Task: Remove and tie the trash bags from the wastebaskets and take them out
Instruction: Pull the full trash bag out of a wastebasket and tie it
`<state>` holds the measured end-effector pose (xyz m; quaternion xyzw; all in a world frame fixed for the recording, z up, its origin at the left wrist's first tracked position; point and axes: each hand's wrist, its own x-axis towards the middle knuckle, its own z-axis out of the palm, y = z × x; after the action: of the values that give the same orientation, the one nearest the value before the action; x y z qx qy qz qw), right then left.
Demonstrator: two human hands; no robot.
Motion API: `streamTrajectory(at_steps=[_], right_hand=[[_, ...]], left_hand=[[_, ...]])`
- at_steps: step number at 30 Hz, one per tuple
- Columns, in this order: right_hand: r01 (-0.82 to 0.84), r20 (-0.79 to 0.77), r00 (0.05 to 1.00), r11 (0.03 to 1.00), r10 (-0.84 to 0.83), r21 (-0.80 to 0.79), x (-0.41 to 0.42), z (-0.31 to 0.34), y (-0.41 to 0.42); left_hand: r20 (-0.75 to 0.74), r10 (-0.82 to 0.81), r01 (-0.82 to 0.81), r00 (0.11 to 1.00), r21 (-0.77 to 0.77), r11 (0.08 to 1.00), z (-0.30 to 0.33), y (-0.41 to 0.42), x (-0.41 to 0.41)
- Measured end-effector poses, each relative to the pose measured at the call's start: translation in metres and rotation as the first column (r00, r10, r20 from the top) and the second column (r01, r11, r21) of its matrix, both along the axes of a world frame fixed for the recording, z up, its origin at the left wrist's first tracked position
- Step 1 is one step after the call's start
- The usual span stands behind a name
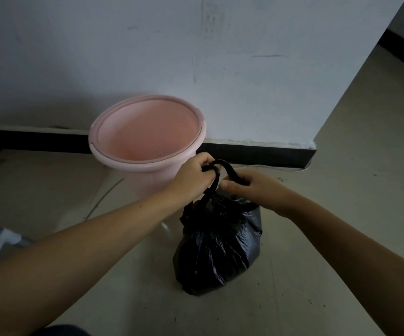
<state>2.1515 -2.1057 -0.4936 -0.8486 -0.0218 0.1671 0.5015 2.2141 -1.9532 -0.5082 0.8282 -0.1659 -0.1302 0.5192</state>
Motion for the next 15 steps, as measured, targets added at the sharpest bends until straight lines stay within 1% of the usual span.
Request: streamTrajectory(at_steps=[2,3,6,7,9,10,12,13,14,15], right_hand=[[-0.017,-0.052,0.998,0.997,0.021,0.078,0.000,-0.003,0.012],[0.009,-0.070,0.998,0.993,-0.001,0.119,0.001,-0.007,0.017],[0.148,-0.051,0.989,0.973,-0.141,0.177,0.002,-0.017,0.025],[0.193,-0.055,0.981,0.955,-0.186,0.226,0.003,-0.018,0.023],[0.274,-0.077,0.962,0.892,-0.264,0.360,0.005,-0.018,0.017],[0.300,-0.062,0.952,0.864,-0.301,0.404,0.006,-0.017,0.014],[0.354,-0.033,0.921,0.796,-0.389,0.492,0.009,-0.016,0.010],[0.368,-0.049,0.910,0.746,-0.412,0.555,0.011,-0.016,0.009],[0.365,-0.082,0.911,0.701,-0.403,0.612,0.012,-0.015,0.007],[0.346,-0.109,0.924,0.685,-0.365,0.641,0.013,-0.014,0.005]], left_hand=[[0.001,-0.004,0.004,1.000,0.023,1.000,0.003,-0.004,-0.002],[-0.005,-0.010,0.011,1.000,0.030,0.999,0.004,-0.006,-0.003],[-0.036,-0.013,0.013,0.999,0.016,1.000,0.005,-0.008,-0.001],[-0.062,0.005,-0.005,0.998,-0.007,1.000,0.003,-0.006,0.003],[-0.130,0.041,-0.049,0.991,-0.060,0.997,-0.003,0.001,0.011],[-0.174,0.055,-0.071,0.983,-0.083,0.994,-0.006,0.003,0.013],[-0.297,0.070,-0.125,0.952,-0.169,0.978,-0.013,0.006,0.016],[-0.361,0.073,-0.164,0.930,-0.228,0.960,-0.015,0.005,0.016],[-0.415,0.071,-0.207,0.907,-0.293,0.933,-0.014,0.003,0.018],[-0.450,0.060,-0.242,0.891,-0.360,0.901,-0.012,0.002,0.020]])
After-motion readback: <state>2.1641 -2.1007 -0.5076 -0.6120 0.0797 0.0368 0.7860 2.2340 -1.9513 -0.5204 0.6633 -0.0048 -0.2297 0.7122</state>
